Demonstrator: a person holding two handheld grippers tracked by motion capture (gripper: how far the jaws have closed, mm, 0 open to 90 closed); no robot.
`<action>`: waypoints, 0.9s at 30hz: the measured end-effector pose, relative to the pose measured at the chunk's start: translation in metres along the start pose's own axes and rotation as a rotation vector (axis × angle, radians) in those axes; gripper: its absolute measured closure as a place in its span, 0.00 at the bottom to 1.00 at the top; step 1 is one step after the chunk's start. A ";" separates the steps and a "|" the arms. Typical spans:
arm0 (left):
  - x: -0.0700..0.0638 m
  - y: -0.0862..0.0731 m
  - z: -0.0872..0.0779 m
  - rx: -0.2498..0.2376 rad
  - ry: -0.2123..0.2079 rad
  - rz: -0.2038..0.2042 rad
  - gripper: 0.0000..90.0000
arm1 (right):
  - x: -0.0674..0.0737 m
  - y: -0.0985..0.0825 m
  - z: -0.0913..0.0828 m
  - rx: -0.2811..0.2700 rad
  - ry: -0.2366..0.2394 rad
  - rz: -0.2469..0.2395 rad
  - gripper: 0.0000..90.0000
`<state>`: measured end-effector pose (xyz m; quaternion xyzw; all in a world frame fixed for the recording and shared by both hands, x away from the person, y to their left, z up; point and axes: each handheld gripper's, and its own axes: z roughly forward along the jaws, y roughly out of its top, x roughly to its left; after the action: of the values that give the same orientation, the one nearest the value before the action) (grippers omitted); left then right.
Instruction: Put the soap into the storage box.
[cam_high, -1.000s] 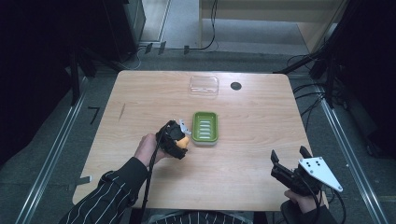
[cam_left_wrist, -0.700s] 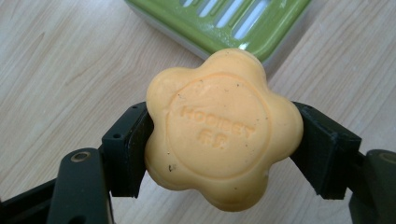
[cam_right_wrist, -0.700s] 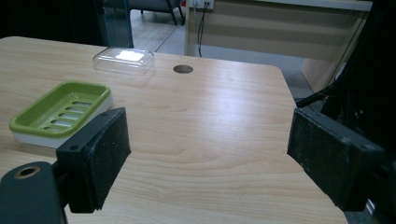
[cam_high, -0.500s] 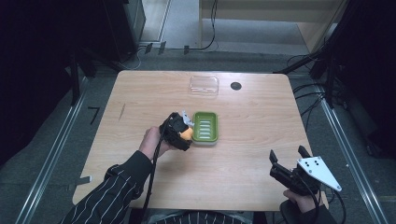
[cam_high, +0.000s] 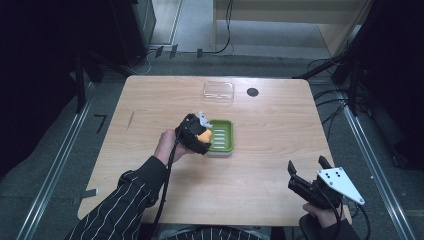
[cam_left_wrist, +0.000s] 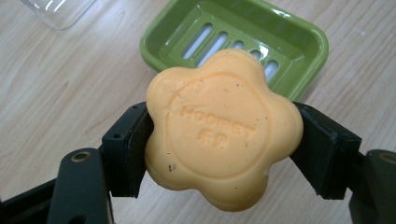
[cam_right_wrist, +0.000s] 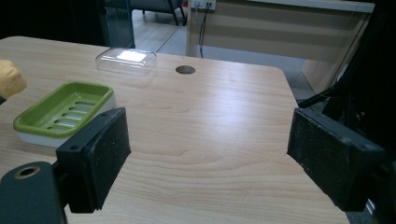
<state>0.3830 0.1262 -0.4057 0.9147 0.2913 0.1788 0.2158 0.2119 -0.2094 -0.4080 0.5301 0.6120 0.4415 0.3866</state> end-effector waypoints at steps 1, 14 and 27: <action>0.000 0.001 0.000 -0.005 0.002 -0.003 0.31 | 0.000 0.000 0.000 0.000 0.000 0.001 0.15; -0.003 0.020 0.001 -0.067 -0.011 0.003 0.31 | 0.000 0.000 -0.003 -0.002 -0.005 0.000 0.15; -0.004 0.029 0.006 -0.095 -0.022 -0.004 0.31 | -0.001 -0.001 -0.004 0.000 -0.011 0.001 0.15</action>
<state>0.3957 0.1010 -0.3970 0.9046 0.2821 0.1819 0.2627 0.2081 -0.2114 -0.4075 0.5330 0.6096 0.4386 0.3898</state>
